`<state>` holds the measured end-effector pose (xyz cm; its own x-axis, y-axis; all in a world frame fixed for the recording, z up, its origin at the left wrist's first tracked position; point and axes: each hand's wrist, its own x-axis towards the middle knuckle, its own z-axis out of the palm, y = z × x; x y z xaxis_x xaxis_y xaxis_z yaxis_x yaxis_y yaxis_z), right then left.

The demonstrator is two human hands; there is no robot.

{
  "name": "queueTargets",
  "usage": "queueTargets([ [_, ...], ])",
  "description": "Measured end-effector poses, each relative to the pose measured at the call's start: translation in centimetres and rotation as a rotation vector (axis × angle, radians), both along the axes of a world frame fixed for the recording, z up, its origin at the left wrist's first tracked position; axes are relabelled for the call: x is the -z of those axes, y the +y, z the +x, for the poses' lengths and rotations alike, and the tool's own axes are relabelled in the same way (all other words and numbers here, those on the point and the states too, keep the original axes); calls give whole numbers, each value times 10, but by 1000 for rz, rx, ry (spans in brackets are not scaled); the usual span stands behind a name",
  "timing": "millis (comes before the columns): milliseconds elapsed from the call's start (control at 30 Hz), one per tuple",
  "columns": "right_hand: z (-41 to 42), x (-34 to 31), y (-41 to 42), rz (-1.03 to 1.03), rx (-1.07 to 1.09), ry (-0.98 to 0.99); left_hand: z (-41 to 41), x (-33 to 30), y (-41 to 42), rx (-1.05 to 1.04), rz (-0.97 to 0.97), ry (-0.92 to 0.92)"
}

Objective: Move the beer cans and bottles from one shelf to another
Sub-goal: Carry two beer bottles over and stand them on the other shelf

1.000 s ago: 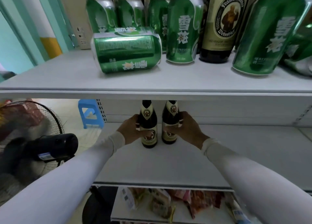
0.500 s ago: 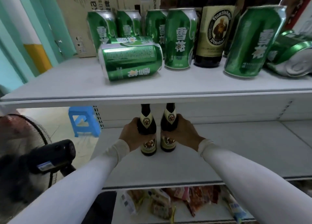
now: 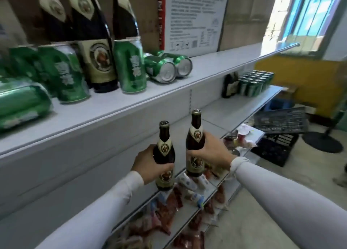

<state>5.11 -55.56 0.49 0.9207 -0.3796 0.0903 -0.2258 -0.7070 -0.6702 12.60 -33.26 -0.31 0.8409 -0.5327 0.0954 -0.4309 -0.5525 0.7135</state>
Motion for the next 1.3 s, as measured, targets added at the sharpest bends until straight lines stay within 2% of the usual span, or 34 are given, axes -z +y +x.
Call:
queueTargets([
  [167,-79,-14,-112,-65,272,-29,-24,9,-135,237,-41,18],
  [367,-176,-29,-255,-79,478,-61,-73,13,-316,493,-41,0],
  [533,-228,-35,-363,-116,584,-42,-113,11,-442,573,-88,20],
  [700,-240,-29,-441,-107,606,-41,-110,12,-523,562,-98,33],
  [967,-176,8,-564,-43,507,-13,-40,23,-632,484,-114,50],
  [1100,-99,9,-633,-95,402,24,21,23,-689,397,-151,-3],
  [1300,33,-22,-720,-154,199,-11,127,1,-773,261,-253,51],
])
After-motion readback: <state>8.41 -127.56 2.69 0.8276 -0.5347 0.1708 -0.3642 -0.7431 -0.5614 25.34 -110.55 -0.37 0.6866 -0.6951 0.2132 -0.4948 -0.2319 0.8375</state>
